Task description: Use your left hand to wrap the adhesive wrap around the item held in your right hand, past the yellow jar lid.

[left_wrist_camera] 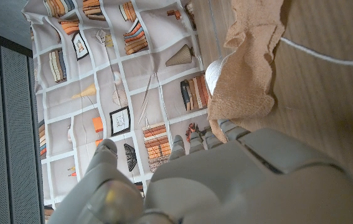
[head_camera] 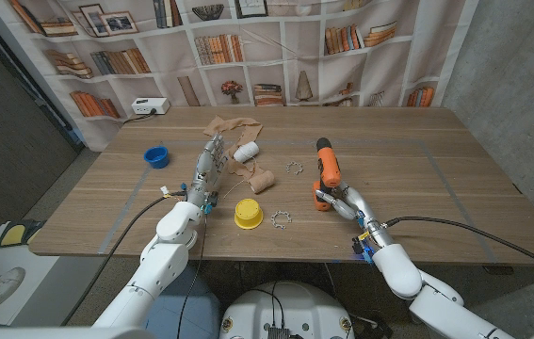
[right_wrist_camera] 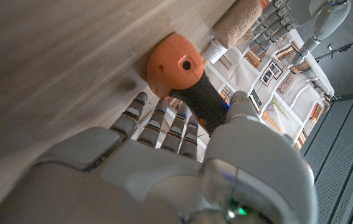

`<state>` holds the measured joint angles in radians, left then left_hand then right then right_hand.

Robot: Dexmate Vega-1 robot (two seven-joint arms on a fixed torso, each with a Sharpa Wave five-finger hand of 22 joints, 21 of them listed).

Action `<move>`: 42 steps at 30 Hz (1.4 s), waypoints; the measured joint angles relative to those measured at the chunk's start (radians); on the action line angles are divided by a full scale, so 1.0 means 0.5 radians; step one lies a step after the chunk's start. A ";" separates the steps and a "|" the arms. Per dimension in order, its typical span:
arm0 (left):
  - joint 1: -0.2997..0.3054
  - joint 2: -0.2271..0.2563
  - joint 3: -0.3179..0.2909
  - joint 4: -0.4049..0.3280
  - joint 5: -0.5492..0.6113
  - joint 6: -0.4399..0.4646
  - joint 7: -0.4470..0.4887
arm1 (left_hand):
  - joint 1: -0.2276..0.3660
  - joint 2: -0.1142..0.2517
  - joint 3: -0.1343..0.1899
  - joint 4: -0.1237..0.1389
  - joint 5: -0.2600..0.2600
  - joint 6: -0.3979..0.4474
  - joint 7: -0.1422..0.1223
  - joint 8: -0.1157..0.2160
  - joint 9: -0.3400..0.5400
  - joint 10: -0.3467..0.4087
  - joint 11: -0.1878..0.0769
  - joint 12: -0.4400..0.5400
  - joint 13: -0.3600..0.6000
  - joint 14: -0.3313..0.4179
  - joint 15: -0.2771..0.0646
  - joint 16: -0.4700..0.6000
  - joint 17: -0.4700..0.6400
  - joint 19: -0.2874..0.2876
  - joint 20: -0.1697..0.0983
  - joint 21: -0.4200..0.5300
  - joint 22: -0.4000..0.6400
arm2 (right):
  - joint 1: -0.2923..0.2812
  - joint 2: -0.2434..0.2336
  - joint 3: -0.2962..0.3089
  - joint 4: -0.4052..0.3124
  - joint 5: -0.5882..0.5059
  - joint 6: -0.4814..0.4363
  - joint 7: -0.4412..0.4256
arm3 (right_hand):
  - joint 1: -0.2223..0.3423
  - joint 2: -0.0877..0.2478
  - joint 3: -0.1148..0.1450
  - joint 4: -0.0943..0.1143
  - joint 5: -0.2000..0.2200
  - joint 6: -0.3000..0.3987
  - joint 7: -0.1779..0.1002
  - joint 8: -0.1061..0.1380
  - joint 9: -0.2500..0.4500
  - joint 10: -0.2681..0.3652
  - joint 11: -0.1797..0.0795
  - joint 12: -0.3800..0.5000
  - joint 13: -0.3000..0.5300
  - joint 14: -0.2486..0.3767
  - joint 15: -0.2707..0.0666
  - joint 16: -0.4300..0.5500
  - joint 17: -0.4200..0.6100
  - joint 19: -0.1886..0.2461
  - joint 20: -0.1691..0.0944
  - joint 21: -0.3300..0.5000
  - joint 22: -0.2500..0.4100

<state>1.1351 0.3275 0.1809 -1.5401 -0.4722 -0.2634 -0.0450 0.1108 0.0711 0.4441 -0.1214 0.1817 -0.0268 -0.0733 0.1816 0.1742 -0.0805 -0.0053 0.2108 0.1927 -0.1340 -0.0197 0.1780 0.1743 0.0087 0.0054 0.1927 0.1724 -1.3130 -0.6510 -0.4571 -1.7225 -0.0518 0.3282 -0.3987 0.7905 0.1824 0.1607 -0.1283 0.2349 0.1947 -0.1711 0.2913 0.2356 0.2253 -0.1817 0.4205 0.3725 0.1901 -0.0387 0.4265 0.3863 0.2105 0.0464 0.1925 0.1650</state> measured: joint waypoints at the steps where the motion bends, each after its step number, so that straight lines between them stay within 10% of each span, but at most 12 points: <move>1: -0.001 -0.001 0.000 0.000 0.001 0.001 0.000 | 0.000 0.000 0.000 0.000 0.000 0.000 0.000 0.000 0.000 0.000 0.000 0.000 0.000 0.000 0.000 0.000 0.000 0.000 0.000 0.000 0.000 | -0.001 0.002 0.000 0.000 0.000 0.002 -0.007 | 0.005 0.005 0.009 0.002 0.000 0.005 0.000 0.003 0.006 0.016 -0.004 0.009 0.008 0.013 0.001 0.011 0.007 0.000 0.000 0.000 0.000; 15: -0.001 -0.005 0.003 -0.001 0.005 0.008 -0.001 | 0.000 0.000 0.000 0.000 0.000 0.000 0.000 0.000 0.000 0.008 -0.008 0.000 0.000 0.000 0.000 0.000 0.000 0.000 0.000 0.000 0.000 | -0.006 0.037 -0.001 0.014 0.013 0.036 -0.038 | 0.110 0.020 0.195 0.057 -0.031 0.207 -0.052 0.092 0.063 0.222 -0.039 0.148 0.135 0.223 -0.007 0.150 0.109 0.100 -0.029 0.008 0.011; 26: 0.004 -0.010 0.004 -0.001 0.007 0.006 0.001 | 0.000 0.000 0.000 0.000 0.000 0.004 0.004 0.000 0.000 0.007 -0.007 0.000 0.000 0.000 0.000 0.000 0.000 0.000 0.000 0.000 0.000 | -0.021 0.090 -0.001 0.047 0.014 0.080 -0.092 | 0.450 0.001 0.541 0.005 -0.100 0.558 -0.061 0.168 0.110 0.604 -0.042 0.374 0.356 0.606 -0.038 0.189 0.109 0.300 -0.100 0.023 0.018; 32: 0.005 -0.013 0.005 0.000 0.008 -0.003 0.001 | 0.000 0.000 0.000 0.000 0.000 0.004 0.004 0.000 0.000 0.007 -0.007 0.000 0.000 0.000 0.000 0.000 0.000 0.000 0.000 0.000 0.000 | -0.035 0.119 0.014 0.056 0.001 0.155 -0.171 | 0.501 -0.050 0.576 -0.030 -0.103 0.710 -0.004 0.204 0.119 0.801 -0.042 0.465 0.416 0.881 -0.019 0.398 0.186 0.400 -0.117 0.039 0.020; 34: 0.005 -0.014 0.005 0.001 0.008 -0.007 0.001 | 0.000 0.000 0.000 0.000 0.000 0.004 0.004 0.000 0.000 0.007 -0.007 0.000 0.000 0.000 0.000 0.000 0.000 0.000 0.000 0.000 0.000 | -0.037 0.123 0.020 0.056 0.000 0.169 -0.185 | 0.510 -0.059 0.577 -0.030 -0.102 0.742 0.028 0.212 0.119 0.845 -0.041 0.466 0.400 0.905 0.004 0.407 0.605 0.419 -0.133 0.039 0.020; 42: 0.006 -0.015 0.005 0.004 0.008 -0.014 0.002 | 0.000 0.000 0.000 0.000 0.000 0.004 0.004 0.000 0.000 0.007 -0.007 0.000 0.000 0.000 0.000 0.000 0.000 0.000 0.000 0.000 0.000 | -0.048 0.137 0.042 0.056 -0.003 0.246 -0.251 | 0.509 -0.059 0.570 -0.024 -0.102 0.820 0.107 0.178 0.064 0.957 -0.012 0.419 0.275 0.983 0.021 0.409 0.771 0.542 -0.181 0.068 0.020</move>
<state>1.1384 0.3199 0.1835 -1.5379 -0.4681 -0.2704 -0.0439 0.1108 0.0711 0.4441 -0.1214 0.1817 -0.0249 -0.0714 0.1816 0.1742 -0.0769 -0.0091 0.2108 0.1927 -0.1340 -0.0196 0.1780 0.1743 0.0088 0.0054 0.1927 0.1725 -1.3368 -0.5823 -0.4361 -1.6943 -0.0533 0.4510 -0.5240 1.0452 0.1531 0.4458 -0.1400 0.1838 0.6045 -0.1174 0.3804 0.2674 0.7036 -0.1879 0.6299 0.5102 0.6816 -0.0280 0.6311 0.7718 0.4813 -0.0444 0.2266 0.1748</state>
